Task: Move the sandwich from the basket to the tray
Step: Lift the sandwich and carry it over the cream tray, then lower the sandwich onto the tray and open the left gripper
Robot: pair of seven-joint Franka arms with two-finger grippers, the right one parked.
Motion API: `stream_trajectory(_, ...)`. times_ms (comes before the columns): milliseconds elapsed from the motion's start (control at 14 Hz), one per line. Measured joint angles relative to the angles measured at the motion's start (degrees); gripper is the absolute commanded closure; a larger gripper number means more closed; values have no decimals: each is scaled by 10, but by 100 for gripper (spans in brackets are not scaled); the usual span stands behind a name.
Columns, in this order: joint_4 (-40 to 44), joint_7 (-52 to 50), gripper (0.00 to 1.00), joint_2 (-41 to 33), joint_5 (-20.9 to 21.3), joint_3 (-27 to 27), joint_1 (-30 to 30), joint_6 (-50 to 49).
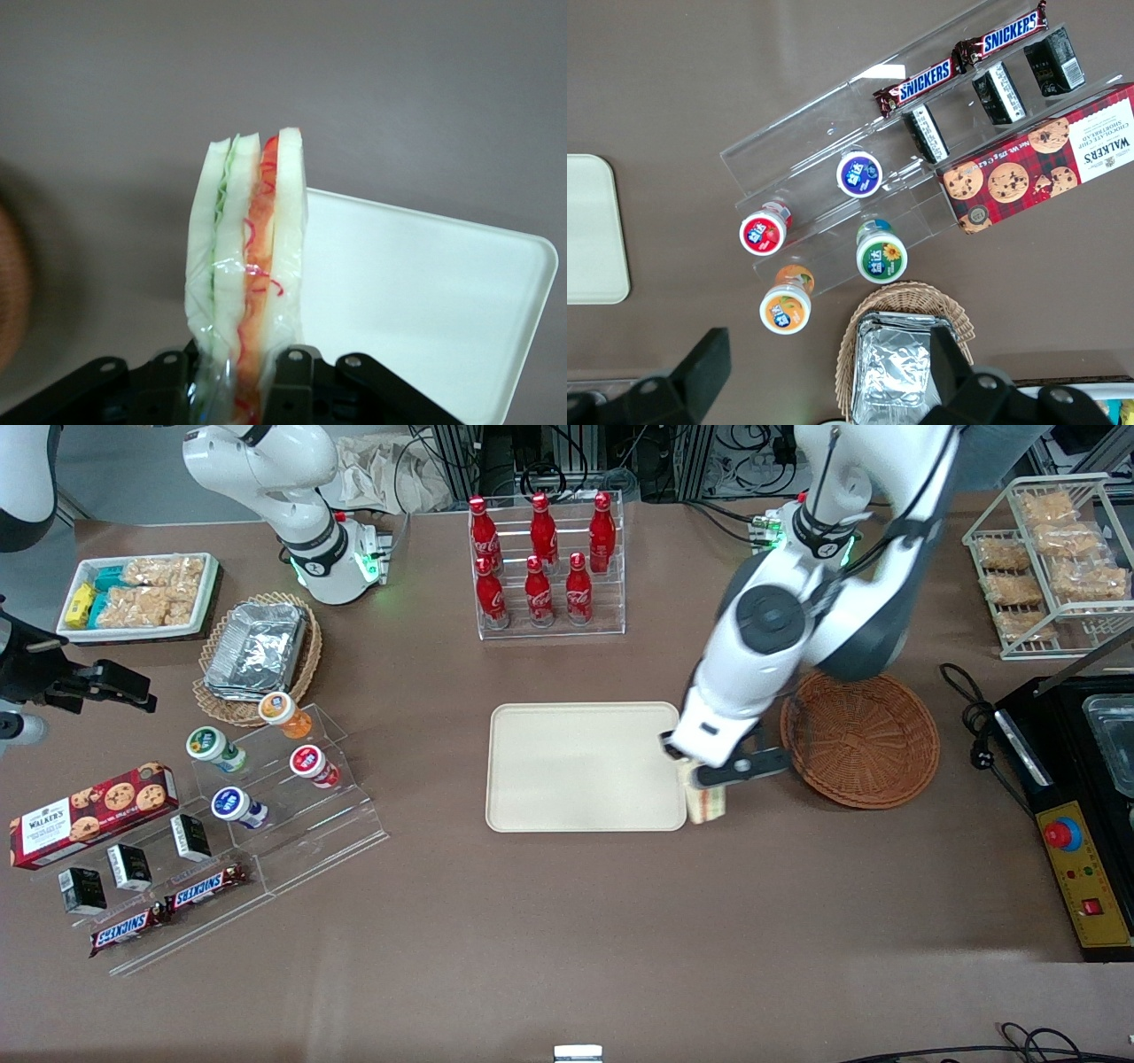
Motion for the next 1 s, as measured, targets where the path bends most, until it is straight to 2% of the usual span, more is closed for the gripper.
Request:
stream_trajectory(143,0,-1,100,49,5,0,-26,40)
stream_trajectory(357,-19,7,100,86,34,0,-42,73)
stream_trajectory(929,-127,44,100,82,42,1,-52,170)
stream_trajectory(1000,-129,44,89,81,43,1,-54,172)
